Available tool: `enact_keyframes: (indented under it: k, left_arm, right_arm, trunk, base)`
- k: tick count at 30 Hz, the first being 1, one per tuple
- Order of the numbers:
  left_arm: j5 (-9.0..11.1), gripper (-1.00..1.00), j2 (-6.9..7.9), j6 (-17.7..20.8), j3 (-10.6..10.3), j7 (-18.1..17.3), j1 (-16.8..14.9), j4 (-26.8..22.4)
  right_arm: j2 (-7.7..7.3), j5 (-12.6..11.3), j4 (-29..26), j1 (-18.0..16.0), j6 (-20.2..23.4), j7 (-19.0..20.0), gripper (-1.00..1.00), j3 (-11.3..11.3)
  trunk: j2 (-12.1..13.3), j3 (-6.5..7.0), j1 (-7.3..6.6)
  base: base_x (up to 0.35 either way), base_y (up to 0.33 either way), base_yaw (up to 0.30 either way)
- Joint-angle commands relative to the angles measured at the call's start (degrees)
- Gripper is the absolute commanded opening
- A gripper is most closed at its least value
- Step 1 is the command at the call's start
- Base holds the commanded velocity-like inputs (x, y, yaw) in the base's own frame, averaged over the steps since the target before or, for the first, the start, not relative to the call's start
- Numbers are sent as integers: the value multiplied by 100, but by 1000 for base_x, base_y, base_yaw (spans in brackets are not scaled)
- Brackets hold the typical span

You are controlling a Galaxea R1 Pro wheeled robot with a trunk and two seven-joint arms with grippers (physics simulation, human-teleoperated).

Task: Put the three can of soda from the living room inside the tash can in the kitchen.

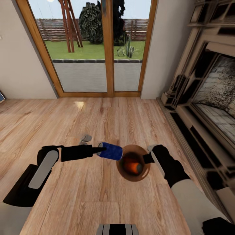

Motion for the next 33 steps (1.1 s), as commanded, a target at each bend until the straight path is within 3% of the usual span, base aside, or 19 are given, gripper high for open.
enact_keyframes:
  k: [1, 4, 7, 11, 19, 21, 23, 25, 29, 33]
  left_arm:
    - [-16, -100, -25, 0, -63, -3, 0, 2]
    - [-48, -100, -135, 0, -318, 5, 0, 22]
    - [-99, -100, -268, 0, -410, 17, 0, 63]
    - [-414, -100, -403, 0, -591, 19, 2, 186]
    - [-659, -100, -483, -114, -746, 57, 1, 387]
    - [-790, -100, -525, -195, -780, 61, 1, 462]
    - [-1113, -100, -605, -322, -810, 62, 0, 619]
    - [-1290, -100, -661, -404, -820, 62, 0, 739]
    - [-1461, -100, -776, -712, -853, 64, 0, 1084]
    - [-1493, -100, -802, -799, -882, 80, -5, 1161]
  right_arm:
    - [6, -22, 9, -14, 0, 15, -100, 0]
    - [71, -21, 37, -49, 0, 14, -100, 1]
    - [109, -20, 45, -96, 0, 14, -100, 4]
    - [244, -20, 43, -189, 0, 14, -100, 8]
    - [535, -18, 46, -249, 0, -140, -100, 156]
    - [556, -18, 48, -268, 0, -199, -100, 173]
    - [577, -19, 50, -287, 0, -260, -100, 194]
    - [593, -19, 50, -293, 0, -281, -100, 202]
    - [627, -19, 51, -299, 0, -302, -100, 216]
    - [632, -19, 48, -300, 0, -309, -100, 225]
  trunk:
    - [0, 0, 0]
    - [0, 0, 0]
    - [0, 0, 0]
    - [0, 0, 0]
    - [0, 0, 0]
    - [0, 0, 0]
    - [0, 0, 0]
    - [0, 0, 0]
    - [0, 0, 0]
    - [0, 0, 0]
  base:
    - [0, 0, 0]
    - [0, 0, 0]
    - [0, 0, 0]
    - [0, 0, 0]
    - [0, 0, 0]
    - [0, 0, 0]
    - [0, 0, 0]
    - [0, 0, 0]
    - [0, 0, 0]
    - [0, 0, 0]
